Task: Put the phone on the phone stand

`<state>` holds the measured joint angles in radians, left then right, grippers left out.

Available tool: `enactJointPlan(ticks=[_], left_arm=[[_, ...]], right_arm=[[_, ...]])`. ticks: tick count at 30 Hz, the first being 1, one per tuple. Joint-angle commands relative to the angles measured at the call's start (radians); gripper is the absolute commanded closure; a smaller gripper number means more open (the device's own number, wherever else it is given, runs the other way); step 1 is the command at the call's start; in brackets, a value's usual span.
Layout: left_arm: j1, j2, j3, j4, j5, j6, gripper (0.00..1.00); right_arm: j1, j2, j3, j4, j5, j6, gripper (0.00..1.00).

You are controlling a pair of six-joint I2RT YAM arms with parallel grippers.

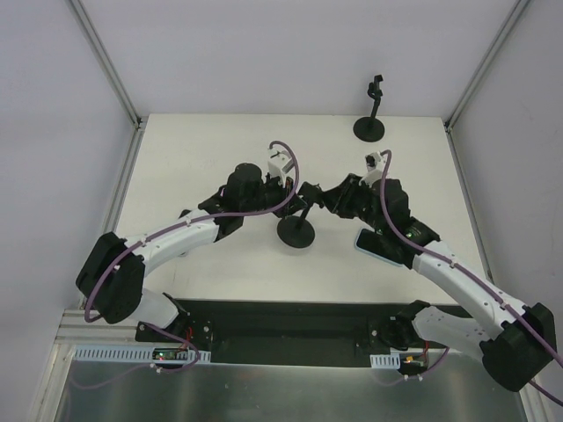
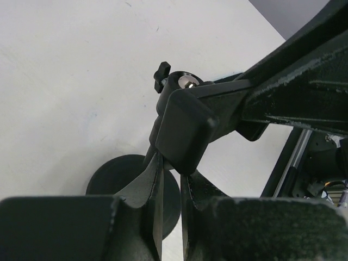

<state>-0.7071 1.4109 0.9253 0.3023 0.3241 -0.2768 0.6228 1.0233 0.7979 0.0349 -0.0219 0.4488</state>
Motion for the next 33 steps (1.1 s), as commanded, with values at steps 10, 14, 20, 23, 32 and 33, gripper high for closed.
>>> enactJointPlan(ticks=[10, 14, 20, 23, 32, 33], left_arm=[[0.081, 0.131, -0.008, 0.103, 0.004, -0.170, 0.99], [0.095, 0.166, -0.017, 0.107, -0.007, -0.228, 0.96], [0.112, 0.171, -0.046, 0.112, -0.029, -0.298, 0.72], [0.130, 0.172, -0.072, 0.119, -0.043, -0.332, 0.68], [0.147, 0.204, -0.057, 0.181, 0.101, -0.358, 0.58], [0.147, 0.204, -0.048, 0.178, 0.110, -0.354, 0.58]], right_arm=[[0.009, 0.000, -0.245, 0.576, -0.259, -0.285, 0.99], [0.011, 0.006, -0.249, 0.548, -0.225, -0.306, 1.00], [0.074, 0.003, -0.195, 0.453, -0.104, -0.358, 1.00], [0.089, 0.001, -0.193, 0.433, -0.058, -0.371, 1.00], [0.089, 0.023, -0.151, 0.351, -0.108, -0.475, 1.00], [0.089, 0.023, -0.143, 0.343, -0.110, -0.489, 1.00]])
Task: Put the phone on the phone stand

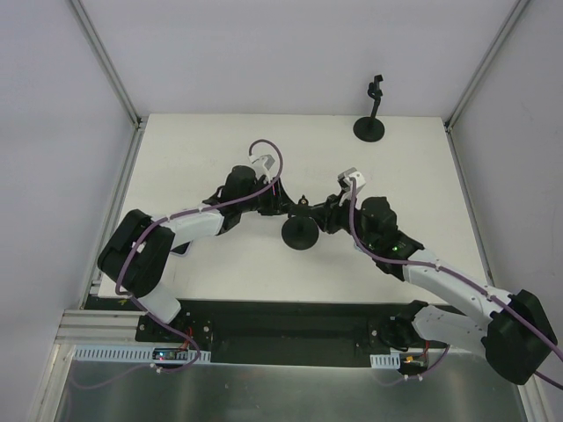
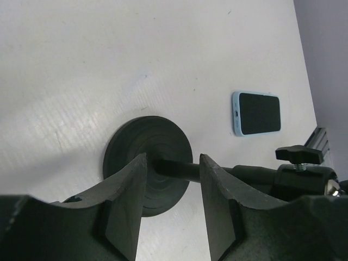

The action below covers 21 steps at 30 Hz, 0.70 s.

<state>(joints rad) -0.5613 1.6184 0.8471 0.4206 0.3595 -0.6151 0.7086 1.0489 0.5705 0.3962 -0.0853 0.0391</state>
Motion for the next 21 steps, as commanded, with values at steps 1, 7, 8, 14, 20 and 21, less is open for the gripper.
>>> enactJointPlan(ticks=[1, 7, 8, 14, 20, 21], left_arm=[[0.001, -0.005, 0.030, 0.057, 0.081, -0.018, 0.57], [0.046, -0.032, 0.055, -0.094, 0.068, -0.055, 0.46], [0.058, -0.032, 0.061, -0.114, 0.078, -0.058, 0.46], [0.084, -0.043, 0.171, -0.298, 0.099, 0.040, 0.46], [0.084, -0.075, 0.251, -0.414, 0.121, 0.121, 0.44], [0.086, -0.081, 0.262, -0.414, 0.119, 0.129, 0.43]], right_arm=[[0.003, -0.006, 0.085, -0.029, -0.054, -0.100, 1.00], [-0.004, 0.003, 0.130, -0.149, -0.103, -0.272, 0.99], [-0.004, 0.022, 0.144, -0.204, -0.102, -0.330, 1.00], [-0.008, 0.068, 0.233, -0.329, -0.061, -0.410, 0.87], [-0.008, 0.069, 0.316, -0.488, -0.015, -0.404, 0.38], [-0.008, 0.071, 0.330, -0.505, 0.001, -0.395, 0.33]])
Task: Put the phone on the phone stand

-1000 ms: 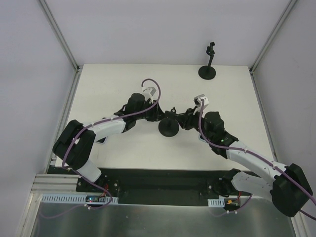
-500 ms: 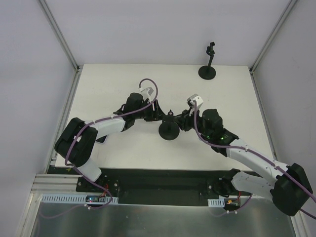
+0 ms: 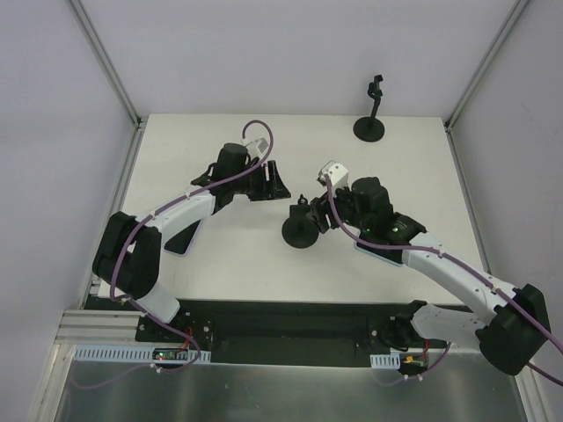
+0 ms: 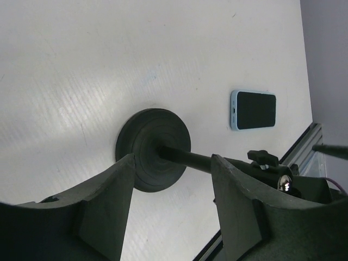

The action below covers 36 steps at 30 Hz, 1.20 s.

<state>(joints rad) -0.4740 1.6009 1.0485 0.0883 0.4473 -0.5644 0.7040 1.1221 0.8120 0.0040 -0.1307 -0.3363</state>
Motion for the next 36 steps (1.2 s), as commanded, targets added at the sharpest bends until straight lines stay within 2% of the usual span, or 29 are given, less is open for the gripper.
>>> enactJointPlan(ticks=[1, 4, 12, 27, 32, 36], left_arm=[[-0.003, -0.071, 0.067, -0.087, 0.037, 0.086, 0.43], [-0.003, -0.085, 0.080, -0.119, 0.044, 0.095, 0.43], [-0.003, -0.082, 0.093, -0.127, 0.102, 0.074, 0.43], [-0.003, -0.071, 0.107, -0.130, 0.140, 0.066, 0.45], [-0.003, -0.101, 0.110, -0.136, 0.125, 0.080, 0.46], [-0.003, -0.114, 0.111, -0.145, 0.117, 0.089, 0.46]], right_arm=[[-0.003, -0.007, 0.098, -0.143, 0.051, -0.001, 0.31], [-0.003, -0.016, 0.102, -0.176, 0.045, 0.022, 0.24], [-0.001, 0.007, 0.121, -0.205, 0.043, 0.031, 0.22], [-0.006, 0.093, 0.176, -0.170, 0.046, 0.072, 0.48], [-0.006, 0.076, 0.176, -0.191, 0.066, 0.082, 0.50], [-0.008, 0.077, 0.190, -0.206, 0.062, 0.074, 0.56]])
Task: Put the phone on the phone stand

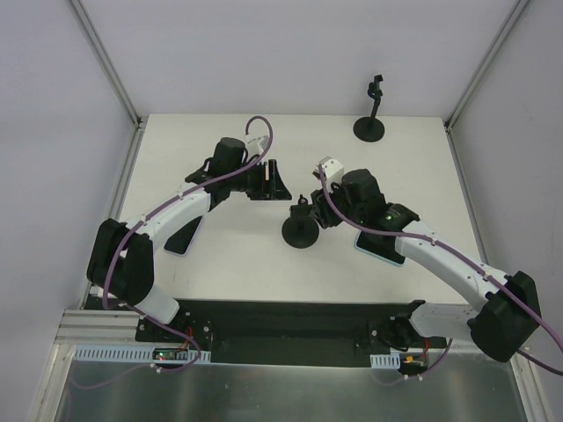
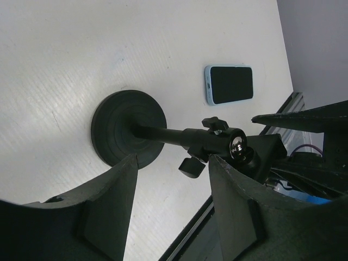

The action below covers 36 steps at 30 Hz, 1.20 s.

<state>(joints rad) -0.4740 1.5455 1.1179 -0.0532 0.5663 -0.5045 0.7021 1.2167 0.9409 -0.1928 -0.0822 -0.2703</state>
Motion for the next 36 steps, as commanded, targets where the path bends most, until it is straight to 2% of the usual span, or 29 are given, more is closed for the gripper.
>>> enactJointPlan(ticks=[1, 2, 4, 7, 9, 10, 11, 14, 16, 19, 20, 21, 23, 24, 27, 31, 36], left_arm=[[-0.003, -0.059, 0.043, -0.008, -0.006, 0.035, 0.46], [-0.003, -0.061, 0.046, -0.011, -0.011, 0.038, 0.46], [0.000, -0.068, 0.051, -0.020, -0.025, 0.050, 0.46], [0.000, -0.081, 0.053, -0.031, -0.046, 0.066, 0.46], [-0.002, -0.093, 0.053, -0.034, -0.058, 0.075, 0.45], [-0.002, -0.094, 0.053, -0.037, -0.074, 0.081, 0.45], [0.000, -0.100, 0.053, -0.037, -0.080, 0.086, 0.44], [0.000, -0.111, 0.057, -0.043, -0.082, 0.092, 0.45], [-0.002, -0.130, 0.057, -0.043, -0.083, 0.093, 0.45], [-0.002, -0.166, 0.062, -0.043, -0.089, 0.078, 0.45], [-0.003, -0.177, 0.074, -0.048, -0.077, 0.066, 0.44], [-0.003, -0.194, 0.085, -0.051, -0.062, 0.051, 0.43], [-0.002, -0.203, 0.132, -0.051, -0.019, -0.003, 0.43], [-0.003, -0.199, 0.152, -0.050, 0.021, -0.015, 0.43], [-0.003, -0.162, 0.212, -0.050, 0.058, -0.011, 0.43], [-0.006, -0.131, 0.191, -0.047, 0.078, -0.005, 0.42], [-0.014, -0.166, 0.131, -0.048, 0.093, 0.067, 0.42]], right_arm=[[-0.004, -0.017, 0.067, -0.023, 0.009, 0.009, 0.57], [-0.006, -0.017, 0.079, -0.033, 0.006, 0.014, 0.57], [-0.006, -0.032, 0.091, -0.077, -0.005, 0.037, 0.45], [-0.004, -0.107, 0.078, -0.100, -0.037, 0.077, 0.17], [-0.004, -0.194, 0.046, -0.103, 0.010, 0.126, 0.04], [-0.006, -0.225, 0.033, -0.108, 0.048, 0.146, 0.00], [-0.006, -0.255, 0.021, -0.114, 0.161, 0.173, 0.03], [-0.050, -0.342, -0.022, -0.184, 0.301, 0.326, 0.03], [-0.130, -0.367, -0.053, -0.267, 0.308, 0.466, 0.03], [-0.298, -0.367, -0.120, -0.359, 0.204, 0.594, 0.03], [-0.349, -0.361, -0.145, -0.376, 0.105, 0.671, 0.03], [-0.459, -0.344, -0.166, -0.405, 0.035, 0.700, 0.03], [-0.562, -0.326, -0.226, -0.436, -0.124, 0.733, 0.03], [-0.654, -0.309, -0.243, -0.451, -0.178, 0.735, 0.03], [-0.760, -0.305, -0.316, -0.470, -0.304, 0.769, 0.03], [-0.765, -0.336, -0.419, -0.401, -0.321, 0.885, 0.03], [-0.765, -0.345, -0.519, -0.309, -0.254, 0.980, 0.03]])
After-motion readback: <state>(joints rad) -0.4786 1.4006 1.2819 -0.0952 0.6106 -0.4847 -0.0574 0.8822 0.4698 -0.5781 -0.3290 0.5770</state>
